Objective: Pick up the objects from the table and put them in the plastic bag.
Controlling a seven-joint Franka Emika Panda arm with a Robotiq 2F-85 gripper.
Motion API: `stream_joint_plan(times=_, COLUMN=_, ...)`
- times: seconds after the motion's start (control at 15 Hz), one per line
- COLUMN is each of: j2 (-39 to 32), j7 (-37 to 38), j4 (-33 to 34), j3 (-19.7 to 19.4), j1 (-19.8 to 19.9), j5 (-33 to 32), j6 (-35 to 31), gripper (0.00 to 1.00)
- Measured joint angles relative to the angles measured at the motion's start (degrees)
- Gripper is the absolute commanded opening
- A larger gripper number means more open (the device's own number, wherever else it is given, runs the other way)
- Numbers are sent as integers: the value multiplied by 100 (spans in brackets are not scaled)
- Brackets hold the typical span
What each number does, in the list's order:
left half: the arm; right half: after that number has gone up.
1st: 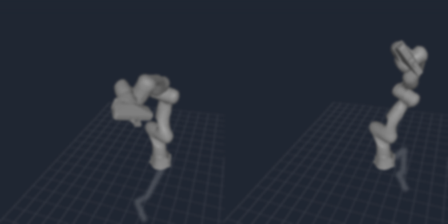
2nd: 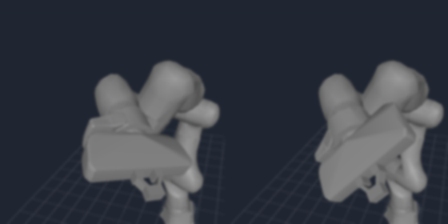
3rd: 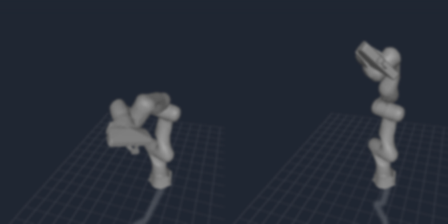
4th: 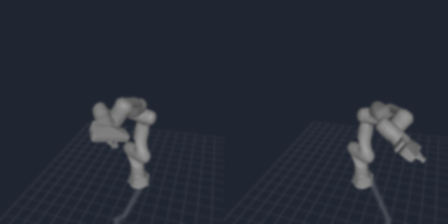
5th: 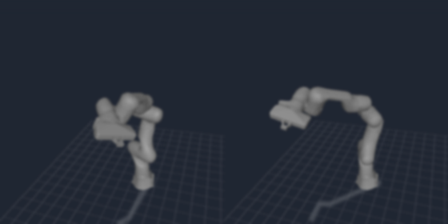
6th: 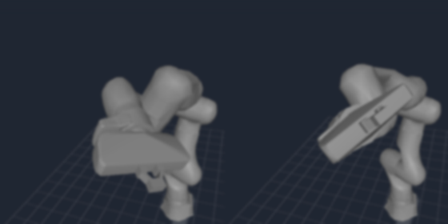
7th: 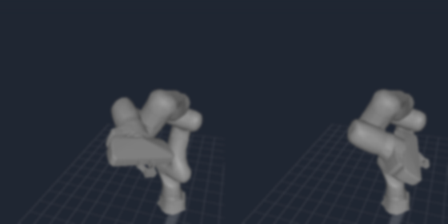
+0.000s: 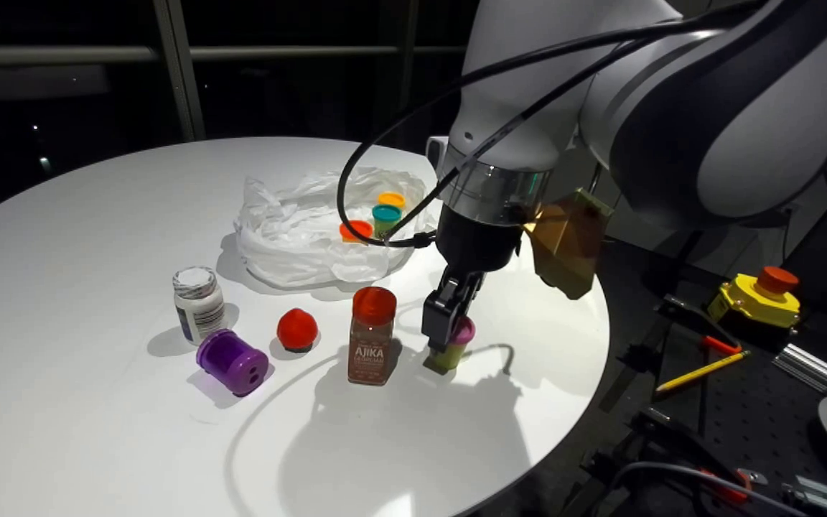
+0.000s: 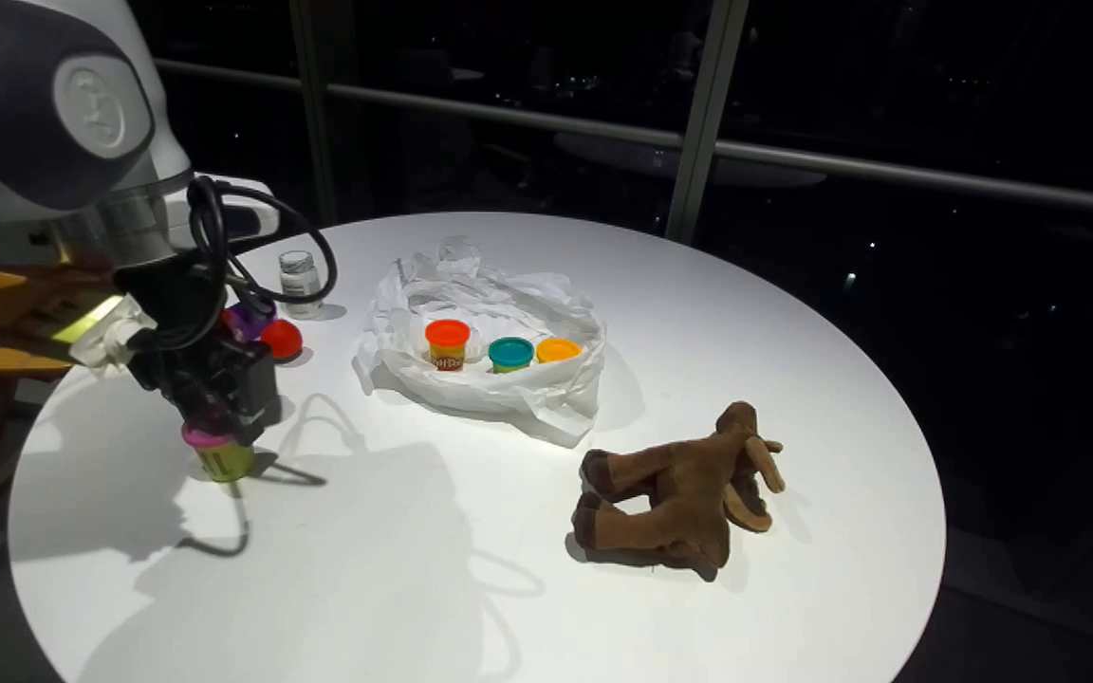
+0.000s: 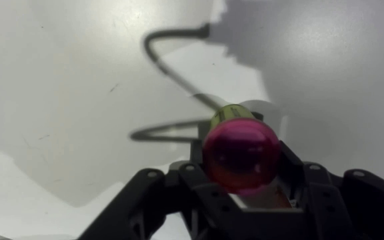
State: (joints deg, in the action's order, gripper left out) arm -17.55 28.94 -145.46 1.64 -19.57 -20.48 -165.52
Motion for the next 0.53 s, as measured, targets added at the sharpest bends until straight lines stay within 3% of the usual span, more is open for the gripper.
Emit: stream_joint_plan(times=0.53, j2=511, j7=526, j4=1054, j3=-298, j1=-243, j5=-332, j6=644, gripper=28)
